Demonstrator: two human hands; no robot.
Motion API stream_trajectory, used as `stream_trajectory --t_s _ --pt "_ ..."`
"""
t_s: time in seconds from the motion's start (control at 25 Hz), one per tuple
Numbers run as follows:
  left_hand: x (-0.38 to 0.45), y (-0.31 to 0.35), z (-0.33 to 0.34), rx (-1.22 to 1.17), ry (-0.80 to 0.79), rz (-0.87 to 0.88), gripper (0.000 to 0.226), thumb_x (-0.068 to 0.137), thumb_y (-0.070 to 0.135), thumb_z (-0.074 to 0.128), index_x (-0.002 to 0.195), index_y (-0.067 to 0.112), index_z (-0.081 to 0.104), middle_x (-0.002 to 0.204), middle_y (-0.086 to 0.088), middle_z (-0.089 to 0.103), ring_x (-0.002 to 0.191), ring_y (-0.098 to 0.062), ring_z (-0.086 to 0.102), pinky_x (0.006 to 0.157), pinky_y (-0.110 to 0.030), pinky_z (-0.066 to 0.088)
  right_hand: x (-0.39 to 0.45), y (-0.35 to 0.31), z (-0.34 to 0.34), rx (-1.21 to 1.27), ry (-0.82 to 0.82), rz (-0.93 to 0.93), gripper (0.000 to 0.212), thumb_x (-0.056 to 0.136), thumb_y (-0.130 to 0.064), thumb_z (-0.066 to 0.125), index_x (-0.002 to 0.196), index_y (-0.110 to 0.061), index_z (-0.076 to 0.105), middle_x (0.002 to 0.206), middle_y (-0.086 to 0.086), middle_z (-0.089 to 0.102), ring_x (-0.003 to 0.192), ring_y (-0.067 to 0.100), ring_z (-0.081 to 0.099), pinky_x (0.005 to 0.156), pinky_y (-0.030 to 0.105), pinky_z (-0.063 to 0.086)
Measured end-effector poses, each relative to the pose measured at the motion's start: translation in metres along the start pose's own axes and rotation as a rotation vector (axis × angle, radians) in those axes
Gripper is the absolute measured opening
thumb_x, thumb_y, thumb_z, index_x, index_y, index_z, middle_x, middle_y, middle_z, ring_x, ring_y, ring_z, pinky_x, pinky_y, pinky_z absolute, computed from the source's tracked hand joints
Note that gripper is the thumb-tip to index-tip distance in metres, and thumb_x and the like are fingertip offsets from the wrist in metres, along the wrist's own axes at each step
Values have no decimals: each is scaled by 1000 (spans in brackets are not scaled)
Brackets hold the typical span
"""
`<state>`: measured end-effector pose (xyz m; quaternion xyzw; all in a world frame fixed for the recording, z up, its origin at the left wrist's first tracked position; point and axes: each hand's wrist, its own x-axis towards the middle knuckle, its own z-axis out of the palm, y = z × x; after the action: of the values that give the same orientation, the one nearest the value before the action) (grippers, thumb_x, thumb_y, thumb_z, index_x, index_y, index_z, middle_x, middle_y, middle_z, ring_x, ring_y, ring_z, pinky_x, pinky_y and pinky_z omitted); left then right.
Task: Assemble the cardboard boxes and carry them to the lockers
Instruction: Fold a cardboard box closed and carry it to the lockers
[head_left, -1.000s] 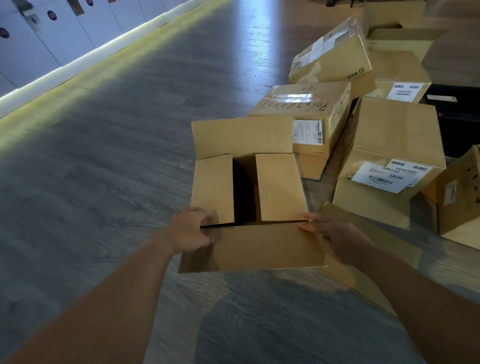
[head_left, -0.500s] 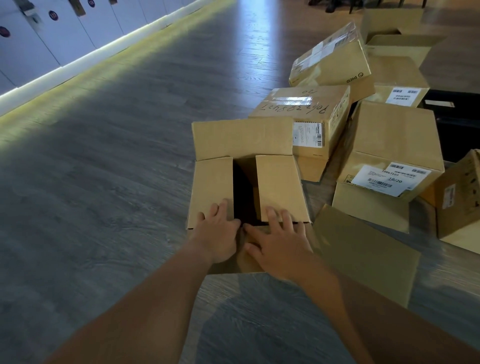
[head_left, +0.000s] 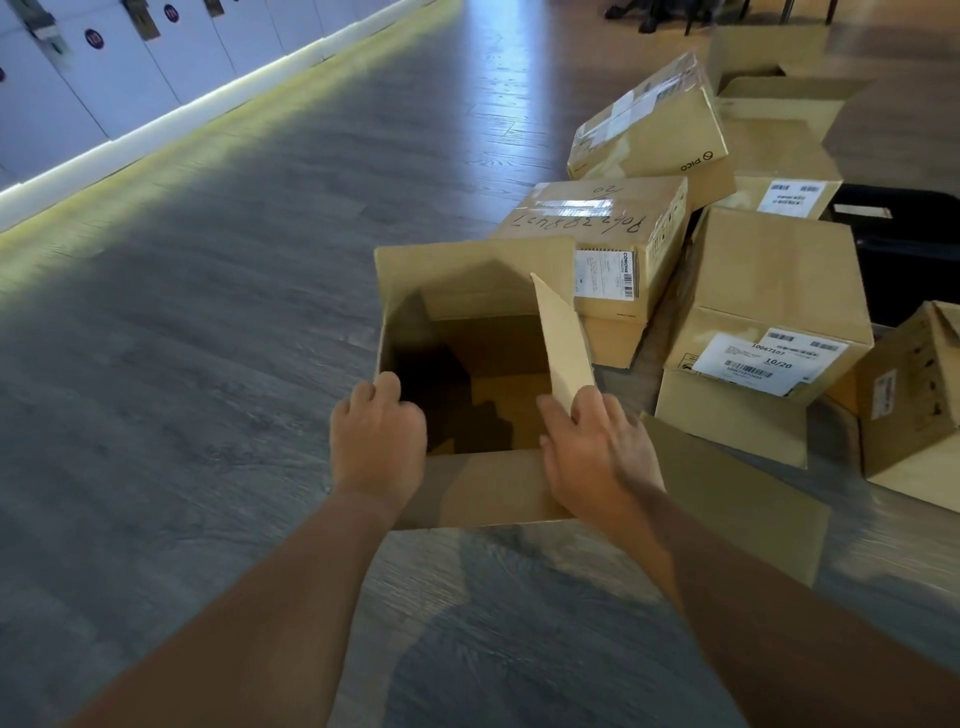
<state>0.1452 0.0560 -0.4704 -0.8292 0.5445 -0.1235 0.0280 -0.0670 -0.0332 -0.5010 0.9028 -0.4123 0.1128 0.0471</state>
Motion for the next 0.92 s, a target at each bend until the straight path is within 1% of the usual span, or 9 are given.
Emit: stream_trajectory --t_s 0.12,0.2,0.28,0.36,0.52,0.6,0.72,0.84,0.92 --pt "-3 -13 1 85 -112 -88 7 86 22 61 79 25 60 102 1 46 101 -23 37 86 -38 36 3 21 10 -107 218 78 44 81 -13 75 121 -1 65 88 15 52 69 29 55 58 39 50" --pt "-7 -18 10 160 -267 -190 22 89 30 52 106 29 67 143 -5 41 131 -39 21 100 -56 28 -1 29 12 -129 297 190 28 85 0 62 113 2 67 85 15 49 66 31 51 58 40 45" --pt "-9 -21 20 218 -415 -280 49 94 41 37 138 26 53 166 -6 10 141 -56 -13 101 -80 7 -5 36 11 -179 289 298 32 89 1 49 116 -1 66 86 17 47 70 32 51 59 41 44" --pt "-8 -21 27 221 -517 -339 63 96 48 23 153 23 33 168 -7 3 143 -55 -20 92 -87 -7 -6 42 11 -186 168 410 37 86 -7 55 122 -10 64 88 18 46 74 34 52 65 43 45" --pt "-9 -22 42 -26 -611 -271 57 101 54 18 155 36 19 166 -16 7 149 -45 6 108 -76 12 -4 57 2 -71 -310 660 33 88 -41 53 112 -23 66 95 11 55 88 33 57 81 40 49" --pt "-11 -24 50 -240 -673 -244 55 100 60 17 154 47 14 165 -17 -1 148 -50 3 113 -66 22 -10 60 8 17 -373 636 35 94 -44 47 102 -18 68 102 9 57 98 31 57 86 43 52" --pt "-13 -29 60 -388 -753 -249 66 94 74 23 154 45 20 165 -17 -6 148 -49 -2 117 -61 18 -9 56 21 188 -379 396 33 105 -36 39 123 -16 57 129 9 53 116 30 54 98 49 48" --pt "-12 -31 63 -411 -750 -238 71 91 77 33 148 35 36 164 -17 -1 148 -47 3 117 -59 21 0 48 20 478 -533 421 48 105 -43 44 147 -21 42 138 11 54 118 28 57 102 50 48" --pt "-12 -38 64 -402 -708 -239 67 92 72 40 143 29 42 163 -18 5 148 -45 7 116 -58 25 -2 38 20 472 -599 353 60 100 -51 51 154 -31 34 147 10 41 125 30 53 105 48 48"
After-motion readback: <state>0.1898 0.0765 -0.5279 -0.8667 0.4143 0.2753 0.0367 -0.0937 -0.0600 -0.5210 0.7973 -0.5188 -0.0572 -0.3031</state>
